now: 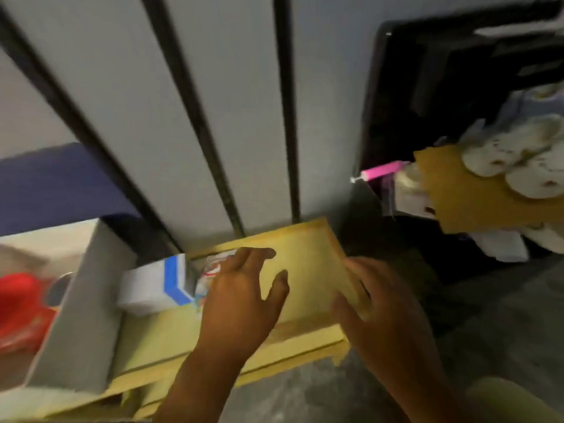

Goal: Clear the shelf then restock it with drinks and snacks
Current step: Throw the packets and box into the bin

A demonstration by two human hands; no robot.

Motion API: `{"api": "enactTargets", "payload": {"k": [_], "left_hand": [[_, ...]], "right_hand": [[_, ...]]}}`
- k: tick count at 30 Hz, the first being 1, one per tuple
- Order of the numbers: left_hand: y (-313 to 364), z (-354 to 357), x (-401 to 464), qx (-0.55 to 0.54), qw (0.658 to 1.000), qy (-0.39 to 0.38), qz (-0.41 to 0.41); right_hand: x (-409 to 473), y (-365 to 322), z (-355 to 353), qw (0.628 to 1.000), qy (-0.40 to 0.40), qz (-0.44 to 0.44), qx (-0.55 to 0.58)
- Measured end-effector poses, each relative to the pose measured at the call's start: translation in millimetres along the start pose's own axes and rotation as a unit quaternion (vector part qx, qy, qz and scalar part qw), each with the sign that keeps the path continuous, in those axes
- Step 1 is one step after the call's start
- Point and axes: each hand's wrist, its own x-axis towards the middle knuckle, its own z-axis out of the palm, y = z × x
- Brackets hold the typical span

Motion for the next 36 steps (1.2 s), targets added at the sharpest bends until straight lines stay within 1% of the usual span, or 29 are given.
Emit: {"api": "enactTargets", "payload": {"k": [4, 7, 9, 11, 13, 15, 17, 18, 20, 23, 25, 27, 29, 31, 34, 36], "left_hand": [[-109.2, -63.9, 2.3, 0.056, 0.997, 0.02, -0.058], [-168.7, -92.7, -4.6, 0.089, 0.989, -0.029, -0.115], [-196.6, -99.4, -8.5, 0.134, 0.98, -0.078, -0.125], [-212.4, -94.7, -8.2, 0.162, 0.973, -0.114, -0.12], [-218.1, -81.1, -3.4, 0.155, 0.971, -0.134, -0.12], [-222.4, -65.0, 3.8, 0.13, 0.971, -0.145, -0.141], [-227.1, -50.3, 6.8, 0.159, 0.963, -0.157, -0.152], [-229.4, -44.5, 5.5, 0.191, 0.956, -0.159, -0.155], [-234.0, -35.3, 1.6, 0.218, 0.953, -0.13, -0.166], [-237.7, -28.0, -0.2, 0.168, 0.966, -0.099, -0.171], [-238.9, -27.0, -0.5, 0.107, 0.975, -0.086, -0.175], [-237.2, -26.3, -0.9, 0.029, 0.981, -0.06, -0.18], [-233.2, -26.4, -1.1, -0.031, 0.983, -0.033, -0.18], [-226.7, -28.7, 0.2, -0.061, 0.981, -0.011, -0.183], [-214.2, -32.4, 5.9, -0.081, 0.981, 0.017, -0.174], [-197.9, -35.2, 13.2, -0.092, 0.984, 0.007, -0.153]], "right_hand": [[24.1, -87.8, 76.8, 0.999, -0.007, -0.035, -0.002], [35.7, -120.4, 133.8, 0.997, -0.065, -0.039, -0.008], [41.0, -126.8, 165.0, 0.995, -0.097, -0.024, -0.006], [46.1, -123.5, 190.7, 0.993, -0.117, 0.012, -0.006], [51.5, -113.2, 211.4, 0.991, -0.124, 0.04, -0.02], [57.8, -99.7, 227.4, 0.989, -0.129, 0.057, -0.048], [64.2, -88.4, 239.0, 0.983, -0.141, 0.071, -0.089], [66.9, -85.6, 243.4, 0.98, -0.148, 0.076, -0.105], [70.4, -80.7, 250.3, 0.978, -0.15, 0.074, -0.128], [70.3, -75.9, 255.5, 0.977, -0.132, 0.058, -0.154], [70.5, -72.1, 256.8, 0.981, -0.135, 0.052, -0.132], [71.0, -64.9, 256.8, 0.985, -0.138, 0.046, -0.092], [73.4, -59.4, 251.9, 0.987, -0.15, 0.061, -0.003], [77.0, -51.4, 245.1, 0.982, -0.161, 0.073, 0.071], [79.0, -43.9, 225.2, 0.982, -0.152, 0.073, 0.088], [78.8, -41.3, 205.7, 0.985, -0.117, 0.079, 0.097]]}}
